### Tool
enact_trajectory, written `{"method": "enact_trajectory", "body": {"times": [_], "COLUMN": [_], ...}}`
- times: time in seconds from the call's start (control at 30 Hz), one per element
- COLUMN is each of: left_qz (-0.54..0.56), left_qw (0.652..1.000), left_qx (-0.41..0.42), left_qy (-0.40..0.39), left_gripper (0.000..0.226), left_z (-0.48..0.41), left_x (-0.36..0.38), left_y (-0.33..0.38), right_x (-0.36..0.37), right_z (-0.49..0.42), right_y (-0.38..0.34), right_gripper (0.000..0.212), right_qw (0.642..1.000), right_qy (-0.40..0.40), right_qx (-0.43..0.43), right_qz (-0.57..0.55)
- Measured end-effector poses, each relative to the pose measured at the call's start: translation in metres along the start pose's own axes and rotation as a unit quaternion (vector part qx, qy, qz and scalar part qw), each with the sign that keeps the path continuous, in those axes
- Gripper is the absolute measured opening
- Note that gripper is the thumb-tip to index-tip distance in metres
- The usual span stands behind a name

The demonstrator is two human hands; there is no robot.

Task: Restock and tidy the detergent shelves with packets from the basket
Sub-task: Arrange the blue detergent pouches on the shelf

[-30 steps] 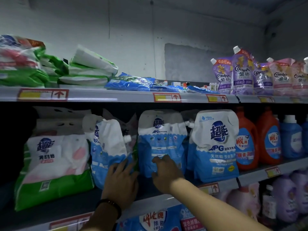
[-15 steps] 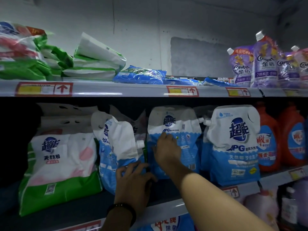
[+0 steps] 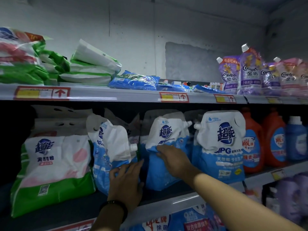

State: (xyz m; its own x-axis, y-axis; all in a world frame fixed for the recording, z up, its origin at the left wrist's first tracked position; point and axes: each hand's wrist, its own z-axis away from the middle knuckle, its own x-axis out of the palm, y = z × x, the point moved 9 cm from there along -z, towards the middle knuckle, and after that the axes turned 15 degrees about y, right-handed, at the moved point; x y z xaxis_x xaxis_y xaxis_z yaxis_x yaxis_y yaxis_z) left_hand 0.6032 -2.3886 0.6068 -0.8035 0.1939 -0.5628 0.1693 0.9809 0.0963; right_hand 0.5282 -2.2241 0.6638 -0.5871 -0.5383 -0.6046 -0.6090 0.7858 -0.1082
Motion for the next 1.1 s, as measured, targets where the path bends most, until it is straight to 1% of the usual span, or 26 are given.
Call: {"method": "enact_trajectory", "body": {"times": [0.03, 0.1, 0.13, 0.17, 0.2, 0.23, 0.3, 0.37, 0.4, 0.47, 0.53, 0.57, 0.63, 0.67, 0.7, 0.73, 0.83, 0.9, 0.93, 1.0, 1.03, 1.1], "left_qz": [-0.003, -0.006, -0.008, -0.013, -0.018, -0.025, -0.044, -0.059, -0.066, -0.073, -0.078, -0.088, -0.105, -0.108, -0.11, -0.111, -0.11, -0.105, -0.103, -0.094, -0.088, -0.076], "left_qw": [1.0, 1.0, 1.0, 1.0, 1.0, 1.0, 0.998, 0.996, 0.995, 0.994, 0.993, 0.992, 0.989, 0.988, 0.988, 0.988, 0.989, 0.99, 0.99, 0.992, 0.992, 0.995], "left_qx": [-0.005, -0.006, -0.003, -0.001, 0.001, 0.003, 0.011, 0.019, 0.019, 0.029, 0.03, 0.027, 0.024, 0.024, 0.024, 0.024, 0.026, 0.027, 0.028, 0.026, 0.024, 0.021], "left_qy": [0.007, 0.01, 0.008, 0.004, -0.004, -0.018, -0.038, -0.061, -0.075, -0.076, -0.079, -0.088, -0.101, -0.106, -0.107, -0.106, -0.099, -0.092, -0.089, -0.086, -0.084, -0.065], "left_gripper": [0.085, 0.09, 0.092, 0.094, 0.094, 0.094, 0.092, 0.09, 0.089, 0.087, 0.089, 0.09, 0.094, 0.097, 0.102, 0.107, 0.118, 0.124, 0.127, 0.133, 0.136, 0.142], "left_z": [-0.001, 0.0, 0.0, 0.0, 0.001, 0.002, 0.004, 0.005, 0.006, 0.004, 0.002, 0.001, 0.0, 0.0, 0.001, 0.003, 0.004, 0.003, 0.003, 0.003, 0.004, 0.006], "left_x": [-0.001, -0.003, -0.003, -0.004, -0.004, -0.002, 0.003, 0.009, 0.01, 0.008, 0.006, 0.006, 0.006, 0.006, 0.006, 0.005, 0.003, 0.001, 0.001, 0.0, 0.001, 0.002], "left_y": [-0.001, 0.001, 0.002, 0.003, 0.003, 0.003, 0.002, 0.001, 0.001, 0.005, 0.01, 0.011, 0.013, 0.014, 0.015, 0.015, 0.017, 0.018, 0.018, 0.017, 0.016, 0.015], "right_x": [-0.012, -0.037, -0.05, -0.063, -0.073, -0.08, -0.081, -0.078, -0.076, -0.067, -0.054, -0.046, -0.029, -0.022, -0.019, -0.016, -0.011, -0.001, 0.002, 0.007, 0.009, 0.013], "right_z": [0.006, 0.016, 0.02, 0.022, 0.023, 0.025, 0.038, 0.06, 0.073, 0.093, 0.103, 0.104, 0.102, 0.099, 0.097, 0.097, 0.097, 0.096, 0.093, 0.086, 0.083, 0.079], "right_y": [-0.001, -0.002, 0.001, 0.006, 0.014, 0.024, 0.045, 0.055, 0.054, 0.038, 0.016, 0.009, 0.005, 0.006, 0.009, 0.012, 0.012, 0.018, 0.022, 0.031, 0.036, 0.041], "right_gripper": [0.005, 0.009, 0.011, 0.014, 0.016, 0.018, 0.021, 0.034, 0.043, 0.071, 0.106, 0.121, 0.143, 0.147, 0.148, 0.144, 0.113, 0.097, 0.089, 0.063, 0.052, 0.047], "right_qw": [0.999, 0.995, 0.993, 0.992, 0.992, 0.995, 0.989, 0.961, 0.944, 0.916, 0.893, 0.883, 0.872, 0.869, 0.867, 0.867, 0.888, 0.895, 0.896, 0.884, 0.864, 0.811], "right_qy": [-0.005, -0.005, 0.015, 0.045, 0.072, 0.088, 0.094, 0.121, 0.131, 0.129, 0.115, 0.108, 0.096, 0.102, 0.118, 0.139, 0.186, 0.187, 0.177, 0.146, 0.125, 0.049], "right_qx": [-0.033, -0.096, -0.116, -0.12, -0.098, -0.043, 0.111, 0.248, 0.301, 0.366, 0.407, 0.427, 0.458, 0.464, 0.466, 0.464, 0.413, 0.388, 0.378, 0.356, 0.35, 0.344], "right_qz": [-0.007, 0.001, 0.01, 0.021, 0.026, 0.017, -0.006, -0.02, -0.036, -0.097, -0.153, -0.16, -0.145, -0.135, -0.128, -0.118, -0.084, -0.114, -0.151, -0.266, -0.34, -0.471]}}
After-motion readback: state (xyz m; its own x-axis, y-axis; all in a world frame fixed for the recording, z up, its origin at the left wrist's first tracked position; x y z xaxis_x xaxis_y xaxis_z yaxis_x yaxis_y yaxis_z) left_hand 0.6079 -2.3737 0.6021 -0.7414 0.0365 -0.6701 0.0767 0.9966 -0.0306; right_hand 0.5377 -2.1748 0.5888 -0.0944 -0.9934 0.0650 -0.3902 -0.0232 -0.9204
